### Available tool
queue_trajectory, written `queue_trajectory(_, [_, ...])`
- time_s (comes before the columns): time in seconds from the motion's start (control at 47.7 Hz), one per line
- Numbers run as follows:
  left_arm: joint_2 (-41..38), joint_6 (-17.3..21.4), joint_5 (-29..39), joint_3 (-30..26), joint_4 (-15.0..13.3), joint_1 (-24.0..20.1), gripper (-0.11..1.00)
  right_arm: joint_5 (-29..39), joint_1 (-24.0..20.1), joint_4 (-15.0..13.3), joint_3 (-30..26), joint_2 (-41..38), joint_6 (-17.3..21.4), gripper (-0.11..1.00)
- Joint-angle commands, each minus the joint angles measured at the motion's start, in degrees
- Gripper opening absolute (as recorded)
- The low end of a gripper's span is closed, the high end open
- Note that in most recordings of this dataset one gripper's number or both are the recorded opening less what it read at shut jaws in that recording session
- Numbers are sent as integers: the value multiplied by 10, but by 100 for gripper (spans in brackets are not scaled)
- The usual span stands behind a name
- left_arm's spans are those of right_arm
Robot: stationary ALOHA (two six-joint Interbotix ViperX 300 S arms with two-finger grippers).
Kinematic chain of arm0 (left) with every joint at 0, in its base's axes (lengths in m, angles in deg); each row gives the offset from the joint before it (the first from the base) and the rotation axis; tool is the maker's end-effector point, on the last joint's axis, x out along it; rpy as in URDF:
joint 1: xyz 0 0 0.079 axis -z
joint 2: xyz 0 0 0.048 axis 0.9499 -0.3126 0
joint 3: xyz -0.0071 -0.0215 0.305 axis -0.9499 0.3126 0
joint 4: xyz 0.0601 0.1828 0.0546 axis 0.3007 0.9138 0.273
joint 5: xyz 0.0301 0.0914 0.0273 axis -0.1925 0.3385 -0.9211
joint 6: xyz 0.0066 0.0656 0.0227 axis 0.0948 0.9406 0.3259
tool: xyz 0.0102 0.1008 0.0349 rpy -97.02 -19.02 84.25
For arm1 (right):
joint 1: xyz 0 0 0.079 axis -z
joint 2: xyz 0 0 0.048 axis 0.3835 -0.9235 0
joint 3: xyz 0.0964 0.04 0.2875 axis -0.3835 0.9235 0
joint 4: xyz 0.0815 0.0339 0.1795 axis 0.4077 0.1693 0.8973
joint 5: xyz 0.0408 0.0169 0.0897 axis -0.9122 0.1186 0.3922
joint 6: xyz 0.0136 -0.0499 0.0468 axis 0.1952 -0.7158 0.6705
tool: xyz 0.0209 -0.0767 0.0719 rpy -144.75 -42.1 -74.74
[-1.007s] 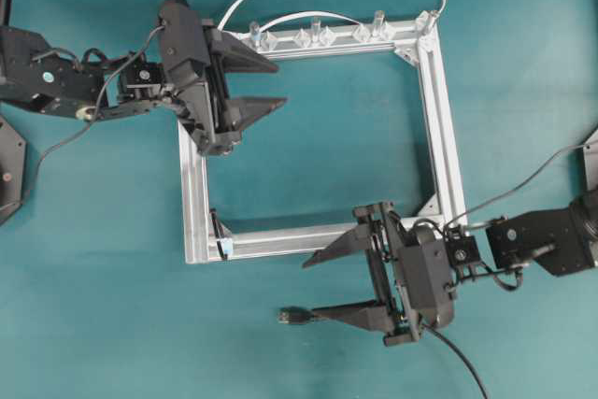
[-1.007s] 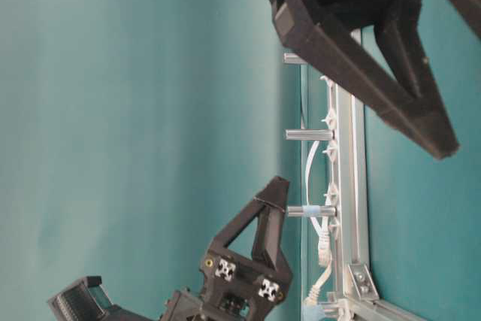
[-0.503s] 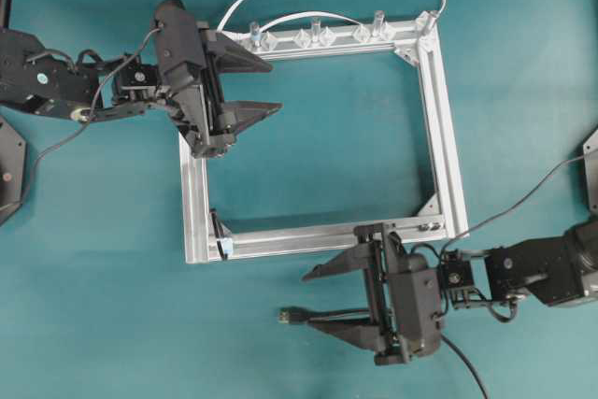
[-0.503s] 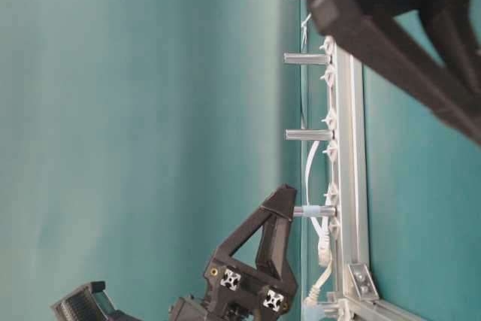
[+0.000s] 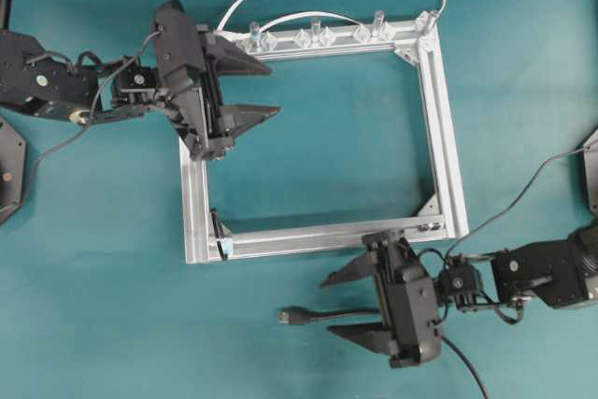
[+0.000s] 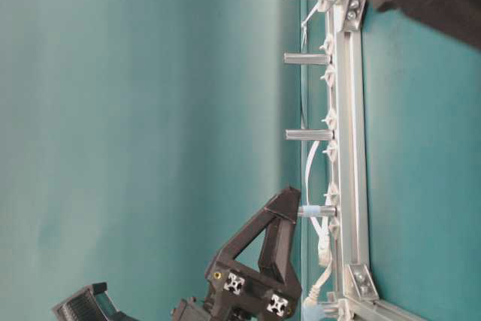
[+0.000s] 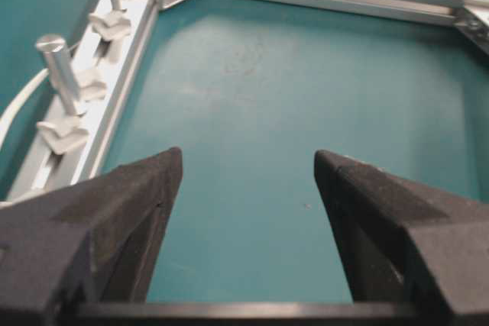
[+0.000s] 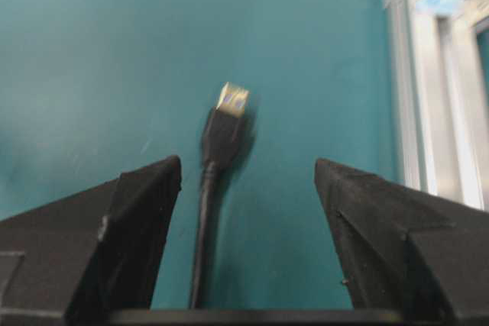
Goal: Insert the wire through the string loop located on the left side.
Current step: 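Move the right gripper down toward the black USB cable plug, then grasp the USB cable just behind the plug with the right gripper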
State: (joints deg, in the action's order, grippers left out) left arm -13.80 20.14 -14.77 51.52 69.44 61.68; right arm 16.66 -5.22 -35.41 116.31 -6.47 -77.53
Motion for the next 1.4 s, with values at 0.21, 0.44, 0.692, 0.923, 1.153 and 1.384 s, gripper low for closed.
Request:
queue_trajectory(0.21, [12, -1, 7, -4, 2, 21, 75, -5, -6, 1, -43, -26, -1, 75])
queue_trajectory(0.44, [12, 1, 19, -4, 2, 24, 75, -2, -6, 11, -67, -62, -1, 75])
queue_trajectory(0.692, [12, 2, 19, -2, 2, 24, 75, -2, -6, 40, -61, -68, -1, 75])
queue_trajectory(0.923, [13, -2, 19, -1, 2, 25, 75, 22, -6, 43, -57, -68, -1, 75])
queue_trajectory(1.153, [13, -2, 19, -1, 2, 25, 75, 27, -8, 43, -57, -68, -1, 66])
queue_trajectory(1.384, [13, -2, 19, -1, 2, 26, 75, 76, -8, 59, -57, -68, -1, 10])
